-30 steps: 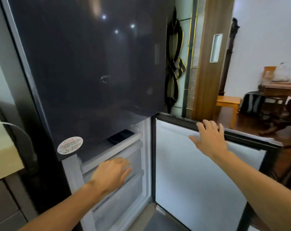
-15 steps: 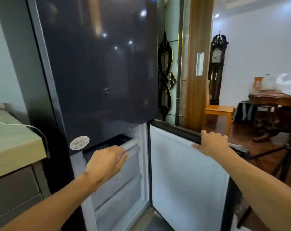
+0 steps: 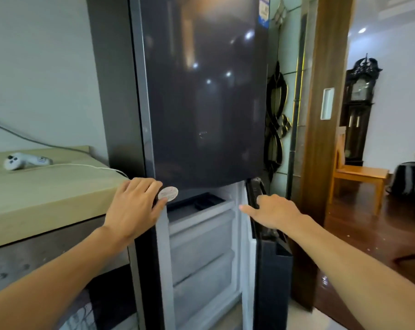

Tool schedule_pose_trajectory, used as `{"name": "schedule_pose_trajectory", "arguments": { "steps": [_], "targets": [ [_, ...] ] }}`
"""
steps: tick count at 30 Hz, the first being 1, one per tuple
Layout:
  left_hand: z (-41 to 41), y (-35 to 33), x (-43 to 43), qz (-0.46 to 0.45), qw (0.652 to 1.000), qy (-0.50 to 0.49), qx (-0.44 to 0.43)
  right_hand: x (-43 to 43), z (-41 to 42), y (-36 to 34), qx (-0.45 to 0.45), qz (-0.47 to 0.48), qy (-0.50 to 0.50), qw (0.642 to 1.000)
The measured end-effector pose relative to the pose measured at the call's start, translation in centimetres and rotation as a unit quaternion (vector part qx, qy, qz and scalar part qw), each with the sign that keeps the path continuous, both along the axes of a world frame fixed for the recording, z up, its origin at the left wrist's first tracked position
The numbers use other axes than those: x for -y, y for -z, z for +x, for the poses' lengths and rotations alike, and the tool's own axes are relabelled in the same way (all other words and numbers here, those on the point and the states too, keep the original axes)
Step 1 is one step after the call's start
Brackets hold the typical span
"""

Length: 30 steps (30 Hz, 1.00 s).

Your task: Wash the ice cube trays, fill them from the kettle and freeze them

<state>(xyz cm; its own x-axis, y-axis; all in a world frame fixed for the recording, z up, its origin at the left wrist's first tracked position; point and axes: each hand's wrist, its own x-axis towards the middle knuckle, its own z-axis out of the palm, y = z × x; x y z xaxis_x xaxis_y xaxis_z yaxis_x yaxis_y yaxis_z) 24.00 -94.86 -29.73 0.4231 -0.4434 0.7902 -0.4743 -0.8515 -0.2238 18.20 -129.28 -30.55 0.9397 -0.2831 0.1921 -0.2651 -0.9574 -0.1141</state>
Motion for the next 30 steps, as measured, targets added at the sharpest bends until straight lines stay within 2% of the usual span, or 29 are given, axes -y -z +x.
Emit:
{"name": "schedule_pose_trajectory", "arguments": {
  "steps": [5, 9, 14, 20, 23, 27, 28, 30],
  "targets": [
    [0.9, 0.4, -3.3, 0.041, 0.995, -0.095, 0.012, -4.2, 3.0, 1.2, 0.055, 0.042, -0.097, 0.993],
    [2.6, 1.6, -4.2, 0.05, 0.994, -0.07, 0.073, -6.7, 6.5, 3.6, 0.096, 0.069, -0.176, 0.977],
    [4.1, 2.8, -4.1, 0.013, 0.992, -0.034, 0.125, -9.7, 11.4, 7.6, 0.11, 0.072, -0.263, 0.956],
    [4.4, 2.9, -3.8, -0.016, 0.991, -0.02, 0.129, -12.5, 14.7, 10.4, 0.167, -0.009, -0.251, 0.953],
    [4.2, 3.0, -3.8, -0.023, 0.993, -0.018, 0.119, -12.5, 14.9, 10.8, 0.194, -0.002, -0.249, 0.949],
    [3.2, 1.7, -3.4, -0.037, 0.995, -0.013, 0.087, -12.1, 13.9, 10.0, 0.162, 0.011, -0.269, 0.949],
    [2.6, 1.9, -3.4, -0.054, 0.996, 0.008, 0.074, -11.8, 13.4, 9.6, 0.157, 0.01, -0.268, 0.951],
    [0.5, 2.7, -3.9, -0.117, 0.991, 0.05, 0.035, -11.2, 11.7, 8.5, 0.195, 0.076, -0.251, 0.945]
  ]
}}
